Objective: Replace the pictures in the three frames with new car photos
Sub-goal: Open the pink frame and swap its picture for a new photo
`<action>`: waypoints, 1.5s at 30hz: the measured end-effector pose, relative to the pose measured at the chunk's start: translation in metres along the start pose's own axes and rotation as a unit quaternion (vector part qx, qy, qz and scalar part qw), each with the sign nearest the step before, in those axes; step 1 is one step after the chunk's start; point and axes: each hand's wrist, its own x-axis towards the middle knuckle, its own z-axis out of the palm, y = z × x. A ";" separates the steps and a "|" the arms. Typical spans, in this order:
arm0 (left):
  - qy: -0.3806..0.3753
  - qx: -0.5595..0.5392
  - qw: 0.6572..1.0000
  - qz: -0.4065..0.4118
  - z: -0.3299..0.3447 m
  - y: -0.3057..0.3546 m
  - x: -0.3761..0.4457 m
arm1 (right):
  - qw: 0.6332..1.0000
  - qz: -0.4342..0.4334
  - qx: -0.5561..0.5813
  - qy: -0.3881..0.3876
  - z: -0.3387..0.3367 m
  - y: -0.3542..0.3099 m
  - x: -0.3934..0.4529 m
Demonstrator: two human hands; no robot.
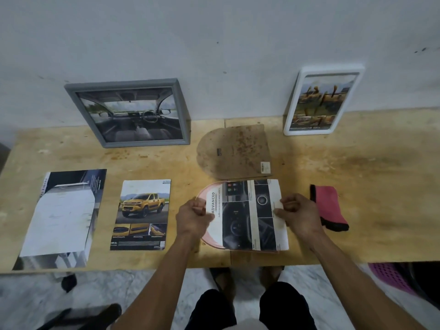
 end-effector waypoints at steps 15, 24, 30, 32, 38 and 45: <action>0.077 0.301 0.945 0.100 0.002 -0.020 0.014 | 0.988 -0.017 -0.152 0.031 0.043 0.007 0.011; 0.027 0.244 0.964 0.098 0.006 -0.034 0.017 | 0.969 -0.027 -0.236 0.068 0.051 0.015 0.004; 0.028 0.258 0.962 0.087 0.011 -0.036 0.014 | 0.971 -0.022 -0.231 0.054 0.051 0.018 0.005; 0.024 0.259 0.962 0.082 0.010 -0.035 0.015 | 0.971 -0.013 -0.235 0.042 0.050 0.017 0.006; 0.014 0.257 0.963 0.081 0.008 -0.032 0.015 | 0.969 0.004 -0.245 0.037 0.049 0.015 0.007; 0.011 0.270 0.960 0.076 0.010 -0.030 0.017 | 0.973 0.038 -0.213 0.080 0.054 0.020 0.001</action>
